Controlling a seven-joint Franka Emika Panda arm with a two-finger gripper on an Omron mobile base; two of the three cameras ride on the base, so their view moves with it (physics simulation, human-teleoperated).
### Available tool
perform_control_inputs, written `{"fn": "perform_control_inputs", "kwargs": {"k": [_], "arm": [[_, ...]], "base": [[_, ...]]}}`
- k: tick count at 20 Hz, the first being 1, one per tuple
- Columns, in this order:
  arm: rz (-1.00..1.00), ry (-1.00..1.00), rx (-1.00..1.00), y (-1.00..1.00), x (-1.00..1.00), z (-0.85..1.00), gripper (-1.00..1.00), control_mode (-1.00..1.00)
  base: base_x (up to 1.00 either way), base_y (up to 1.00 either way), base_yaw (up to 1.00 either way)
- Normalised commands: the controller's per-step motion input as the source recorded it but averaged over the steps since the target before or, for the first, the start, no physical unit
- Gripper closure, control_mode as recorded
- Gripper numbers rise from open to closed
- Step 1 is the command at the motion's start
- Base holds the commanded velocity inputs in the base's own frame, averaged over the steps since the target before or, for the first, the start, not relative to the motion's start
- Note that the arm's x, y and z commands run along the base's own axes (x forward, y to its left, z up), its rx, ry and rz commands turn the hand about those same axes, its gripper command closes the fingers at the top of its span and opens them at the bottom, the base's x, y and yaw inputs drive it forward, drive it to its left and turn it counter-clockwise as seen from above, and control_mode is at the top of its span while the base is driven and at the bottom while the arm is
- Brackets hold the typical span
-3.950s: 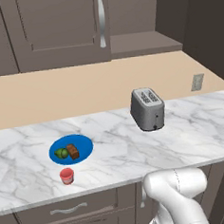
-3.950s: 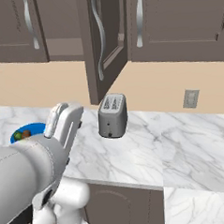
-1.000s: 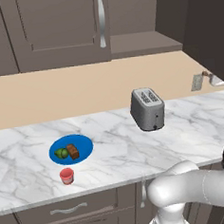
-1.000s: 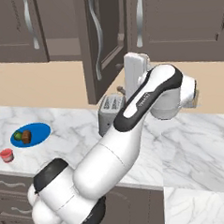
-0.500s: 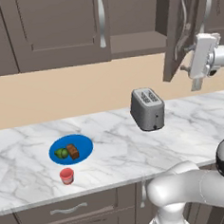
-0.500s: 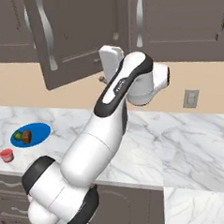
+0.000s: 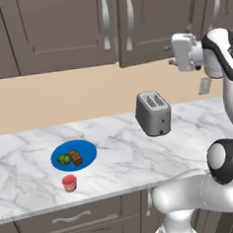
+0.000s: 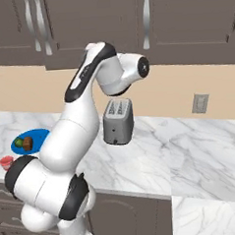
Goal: Pick the avocado and bread from the counter and place them on the plate. Then pick the jam from the cabinet and place it next to the plate. Lastly close the cabinet door.
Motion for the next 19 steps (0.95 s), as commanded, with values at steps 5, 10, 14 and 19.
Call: {"fn": "perform_control_inputs", "kwargs": {"k": [5,10,14,19], "arm": [[-0.54,-0.18,-0.27,1.00,1.00,-0.17,-1.00,-1.00],[-0.55,-0.17,-0.21,0.97,1.00,-0.25,-1.00,-1.00],[-0.56,-0.16,-0.22,0.96,1.00,-0.33,-1.00,-1.00],[-0.56,-0.11,-0.24,1.00,1.00,-0.42,-1.00,-1.00]], "base": [[0.00,0.00,0.00],[0.00,0.00,0.00],[0.00,0.00,0.00],[0.00,0.00,0.00]]}}
